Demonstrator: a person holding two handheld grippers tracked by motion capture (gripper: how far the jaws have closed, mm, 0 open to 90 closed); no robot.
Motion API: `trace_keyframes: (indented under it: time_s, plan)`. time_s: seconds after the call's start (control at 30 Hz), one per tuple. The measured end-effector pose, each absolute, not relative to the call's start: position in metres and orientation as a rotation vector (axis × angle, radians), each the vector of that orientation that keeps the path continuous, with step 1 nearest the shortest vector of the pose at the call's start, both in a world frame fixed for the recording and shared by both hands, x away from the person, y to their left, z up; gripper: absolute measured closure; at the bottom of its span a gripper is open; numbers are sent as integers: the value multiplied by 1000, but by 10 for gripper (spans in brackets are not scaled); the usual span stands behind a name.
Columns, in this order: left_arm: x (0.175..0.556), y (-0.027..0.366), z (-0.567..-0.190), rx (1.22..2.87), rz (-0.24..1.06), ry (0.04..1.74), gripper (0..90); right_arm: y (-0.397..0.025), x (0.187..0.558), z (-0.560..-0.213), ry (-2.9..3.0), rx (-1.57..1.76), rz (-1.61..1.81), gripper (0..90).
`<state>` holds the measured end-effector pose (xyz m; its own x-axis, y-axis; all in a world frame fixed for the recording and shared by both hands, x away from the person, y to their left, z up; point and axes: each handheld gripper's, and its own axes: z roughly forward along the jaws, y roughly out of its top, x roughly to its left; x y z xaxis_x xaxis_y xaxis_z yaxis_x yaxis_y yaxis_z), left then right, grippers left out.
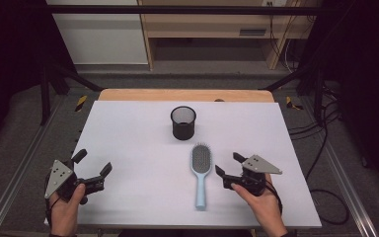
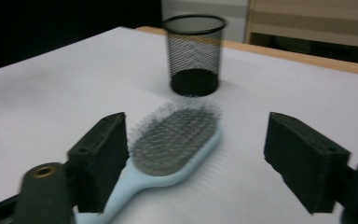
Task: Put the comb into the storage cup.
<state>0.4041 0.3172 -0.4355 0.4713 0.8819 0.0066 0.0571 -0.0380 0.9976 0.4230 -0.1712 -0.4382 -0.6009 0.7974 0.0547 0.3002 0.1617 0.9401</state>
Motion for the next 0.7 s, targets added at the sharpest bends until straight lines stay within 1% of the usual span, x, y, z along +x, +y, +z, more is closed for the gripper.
trace_keyframes:
  time_s: [0.03,0.07,0.1,0.13,0.23,0.27,0.3,0.33,0.37,0.5,0.53,0.57,0.63,0.67,0.7]
  plan:
    - [404,318,-436,1467,824,874,12,-165,422,-438,2008,1020,1430,256]
    - [403,320,-437,1464,825,879,12,-159,421,-437,2026,1003,1423,293]
    - [403,320,-437,1464,825,879,12,-159,421,-437,2026,1003,1423,293]
    - [403,321,-437,1461,824,886,12,-149,419,-434,2054,989,1429,356]
    - [403,323,-437,1453,826,896,14,-135,417,-430,2111,967,1412,478]
    - [403,323,-437,1453,826,896,14,-135,417,-430,2111,967,1412,478]
    - [403,322,-435,1452,833,893,14,-126,414,-428,2161,951,1396,567]
    - [403,322,-435,1452,833,893,14,-126,414,-428,2161,951,1396,567]
    - [403,322,-434,1450,834,893,14,-118,413,-428,2209,936,1366,639]
    - [403,319,-434,1454,836,890,14,-104,412,-429,2294,907,1308,732]
    - [403,319,-434,1454,836,890,14,-104,412,-429,2294,907,1308,732]
    - [403,319,-434,1458,834,885,14,-100,412,-429,2321,898,1292,771]
    - [403,319,-434,1458,833,885,14,-97,412,-429,2337,900,1282,802]
    - [403,319,-434,1457,833,886,14,-97,412,-429,2337,900,1282,802]
    - [403,321,-435,1455,832,889,14,-94,412,-430,2354,895,1274,831]
